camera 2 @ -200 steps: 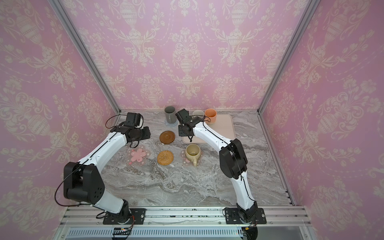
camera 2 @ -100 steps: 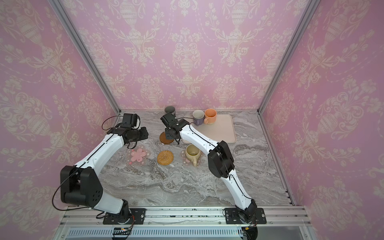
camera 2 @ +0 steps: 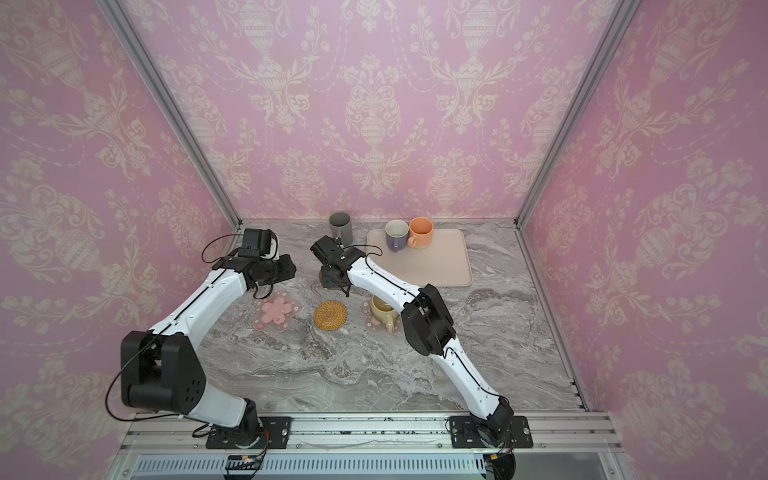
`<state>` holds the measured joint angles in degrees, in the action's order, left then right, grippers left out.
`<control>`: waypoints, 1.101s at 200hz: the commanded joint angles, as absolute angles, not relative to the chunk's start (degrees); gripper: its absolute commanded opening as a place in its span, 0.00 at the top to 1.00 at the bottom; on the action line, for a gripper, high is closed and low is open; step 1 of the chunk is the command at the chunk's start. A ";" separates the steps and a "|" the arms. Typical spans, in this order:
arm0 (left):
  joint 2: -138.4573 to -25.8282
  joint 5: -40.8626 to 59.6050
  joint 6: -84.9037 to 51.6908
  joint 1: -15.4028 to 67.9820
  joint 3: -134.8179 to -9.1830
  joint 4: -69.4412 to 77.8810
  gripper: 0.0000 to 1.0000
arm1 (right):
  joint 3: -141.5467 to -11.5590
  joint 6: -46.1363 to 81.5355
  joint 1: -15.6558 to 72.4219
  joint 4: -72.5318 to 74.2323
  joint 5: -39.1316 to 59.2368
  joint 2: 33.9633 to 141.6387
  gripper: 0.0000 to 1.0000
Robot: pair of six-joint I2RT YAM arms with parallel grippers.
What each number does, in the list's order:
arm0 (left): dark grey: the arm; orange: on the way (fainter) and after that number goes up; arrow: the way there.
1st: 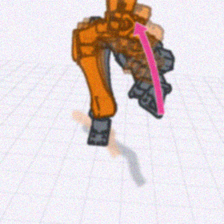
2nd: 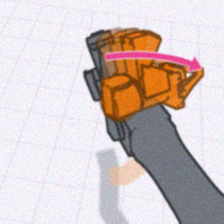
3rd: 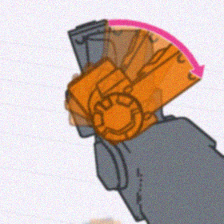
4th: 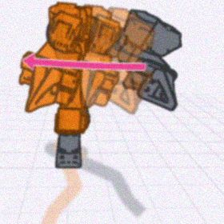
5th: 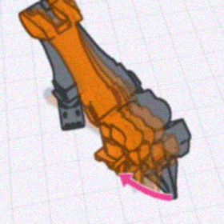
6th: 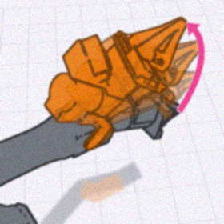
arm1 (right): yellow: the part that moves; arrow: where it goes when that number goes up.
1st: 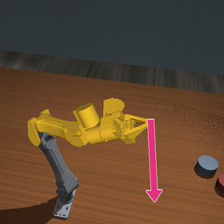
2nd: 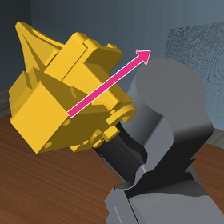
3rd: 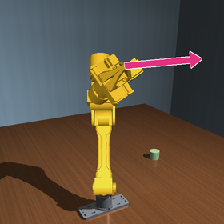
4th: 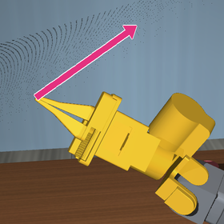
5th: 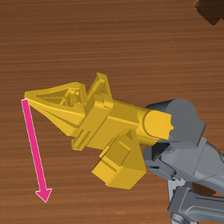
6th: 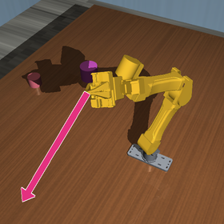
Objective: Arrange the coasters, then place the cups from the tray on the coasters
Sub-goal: 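Carry the speckled mug off the tray toward the wooden coaster, then lower the speckled mug onto the wooden coaster and open the right gripper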
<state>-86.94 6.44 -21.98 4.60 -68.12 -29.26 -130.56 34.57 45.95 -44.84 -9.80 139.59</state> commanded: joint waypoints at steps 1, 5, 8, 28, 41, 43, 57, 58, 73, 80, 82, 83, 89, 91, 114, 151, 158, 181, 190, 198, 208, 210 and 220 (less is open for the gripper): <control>-86.04 8.74 -23.51 4.00 -67.02 -28.08 0.61 | -134.00 35.40 46.30 -39.78 -11.42 139.04 1.00; -86.09 8.83 -23.55 4.04 -66.98 -27.99 0.61 | -134.03 35.29 46.23 -39.56 -11.51 139.04 1.00; -86.11 8.92 -23.59 4.04 -66.97 -27.93 0.61 | -133.99 35.30 46.23 -39.41 -11.63 139.11 1.00; -86.37 9.22 -23.82 4.03 -66.99 -27.65 0.61 | -134.28 35.06 46.27 -39.02 -12.04 139.30 1.00; -86.65 9.45 -23.99 3.94 -66.98 -27.47 0.61 | -134.62 34.98 46.27 -39.00 -12.27 139.61 1.00; -86.64 9.48 -23.95 3.95 -66.97 -27.39 0.61 | -134.68 34.98 46.26 -38.95 -12.30 139.69 1.00; -86.77 9.74 -24.13 3.94 -66.89 -27.33 0.61 | -135.06 35.11 46.32 -39.01 -12.14 140.15 1.00; -86.85 9.75 -24.15 3.95 -66.89 -27.33 0.61 | -135.12 35.13 46.32 -39.02 -12.09 140.17 1.00; -87.01 9.92 -24.32 3.95 -66.80 -27.20 0.61 | -135.62 35.37 46.31 -39.25 -12.08 140.91 1.00; -87.10 10.02 -24.43 3.95 -66.80 -27.16 0.61 | -135.98 35.46 46.28 -39.36 -12.06 141.29 1.00; -87.10 10.02 -24.41 3.89 -66.80 -27.09 0.61 | -136.03 35.45 46.26 -39.44 -12.00 141.34 1.00; -87.10 10.02 -24.42 3.92 -66.80 -27.13 0.61 | -136.09 35.52 46.20 -39.45 -11.98 141.42 1.00; -87.10 10.11 -24.48 3.86 -66.80 -27.06 0.61 | -136.37 35.56 46.19 -39.59 -11.89 141.78 1.00; -87.08 10.11 -24.47 3.84 -66.80 -27.13 0.61 | -136.46 35.59 46.27 -39.63 -11.94 141.84 1.00; -87.19 9.93 -24.18 3.77 -66.71 -27.17 0.61 | -137.82 35.61 46.20 -40.97 -12.01 142.72 1.00; -87.62 10.44 -24.43 3.45 -66.71 -27.07 0.61 | -137.90 35.24 46.22 -41.92 -13.70 142.81 1.00; -87.62 10.46 -24.50 3.51 -66.64 -27.04 0.61 | -137.93 35.11 46.16 -42.26 -13.85 142.87 1.00; -87.58 10.46 -24.51 3.43 -66.53 -27.01 0.61 | -137.90 35.26 46.22 -43.18 -13.76 142.91 1.00; -87.71 10.45 -24.52 3.42 -66.60 -27.03 0.61 | -137.81 35.25 46.19 -43.48 -13.66 142.82 1.00; -87.75 10.54 -24.52 3.42 -66.62 -27.06 0.61 | -137.83 35.18 46.21 -43.65 -13.54 142.75 1.00; -87.80 10.63 -24.61 3.38 -66.67 -27.03 0.61 | -137.86 34.99 46.23 -43.74 -13.52 142.73 1.00; -87.80 10.63 -24.61 3.42 -66.70 -27.00 0.61 | -137.87 34.98 46.23 -43.81 -13.46 142.73 1.00; -87.89 10.80 -24.69 3.43 -66.71 -26.95 0.61 | -137.86 35.04 46.24 -43.86 -13.24 142.73 1.00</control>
